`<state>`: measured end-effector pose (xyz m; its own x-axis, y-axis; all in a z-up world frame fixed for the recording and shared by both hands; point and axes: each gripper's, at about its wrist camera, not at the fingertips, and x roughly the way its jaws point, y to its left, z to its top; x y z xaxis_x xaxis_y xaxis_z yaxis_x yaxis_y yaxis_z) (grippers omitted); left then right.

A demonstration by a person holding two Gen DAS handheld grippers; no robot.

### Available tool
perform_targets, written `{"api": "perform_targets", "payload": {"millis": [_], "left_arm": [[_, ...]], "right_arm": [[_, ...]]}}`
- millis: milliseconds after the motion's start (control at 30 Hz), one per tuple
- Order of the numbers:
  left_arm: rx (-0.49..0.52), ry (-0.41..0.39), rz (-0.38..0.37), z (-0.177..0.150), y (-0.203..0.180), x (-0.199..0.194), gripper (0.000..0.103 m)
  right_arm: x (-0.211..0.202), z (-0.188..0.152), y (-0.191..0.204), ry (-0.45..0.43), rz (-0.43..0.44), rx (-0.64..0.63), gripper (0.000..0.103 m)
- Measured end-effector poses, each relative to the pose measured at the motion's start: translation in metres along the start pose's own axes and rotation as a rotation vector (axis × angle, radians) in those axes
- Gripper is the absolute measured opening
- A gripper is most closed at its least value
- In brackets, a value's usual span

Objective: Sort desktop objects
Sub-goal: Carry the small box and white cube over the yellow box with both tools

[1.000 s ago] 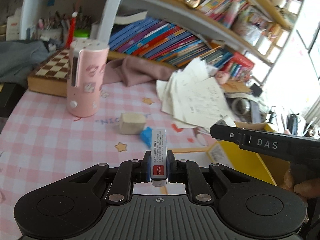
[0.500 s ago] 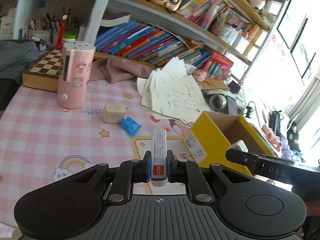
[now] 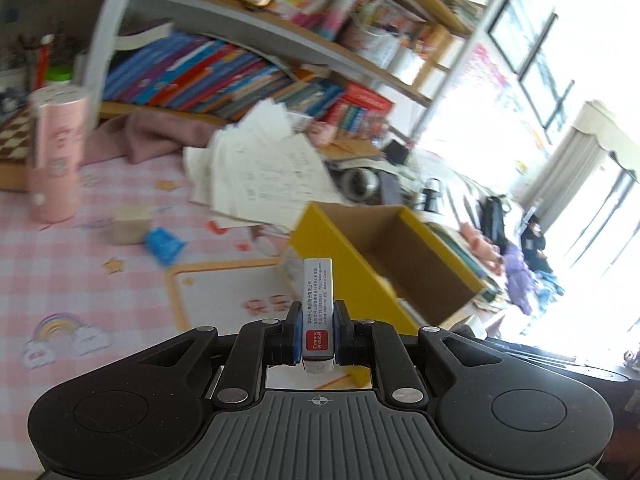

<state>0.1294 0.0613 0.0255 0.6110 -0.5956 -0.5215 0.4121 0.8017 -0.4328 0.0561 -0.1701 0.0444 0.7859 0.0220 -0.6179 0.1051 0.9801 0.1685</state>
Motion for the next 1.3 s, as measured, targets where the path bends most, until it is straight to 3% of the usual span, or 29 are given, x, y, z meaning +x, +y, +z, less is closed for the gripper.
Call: {"api": "perform_targets", "payload": {"millis": [267, 633, 900, 1100, 1300], "left_arm": [[0.101, 0.026, -0.083, 0.004, -0.041, 0.029, 0.013], [0.17, 0.007, -0.082, 0.038, -0.085, 0.098, 0.013], [0.178, 0.024, -0.01, 0.06, -0.1, 0.164, 0.013], [0.215, 0.073, 0.087, 0.062, -0.103, 0.203, 0.013], [0.188, 0.154, 0.162, 0.051, -0.098, 0.233, 0.013]], "right_arm": [[-0.003, 0.008, -0.045, -0.019, -0.079, 0.075, 0.03], [0.037, 0.057, -0.094, -0.047, -0.054, -0.002, 0.03], [0.095, 0.075, -0.119, 0.015, -0.03, -0.174, 0.03], [0.142, 0.079, -0.12, 0.121, 0.049, -0.317, 0.03], [0.172, 0.073, -0.118, 0.213, 0.134, -0.42, 0.03]]}}
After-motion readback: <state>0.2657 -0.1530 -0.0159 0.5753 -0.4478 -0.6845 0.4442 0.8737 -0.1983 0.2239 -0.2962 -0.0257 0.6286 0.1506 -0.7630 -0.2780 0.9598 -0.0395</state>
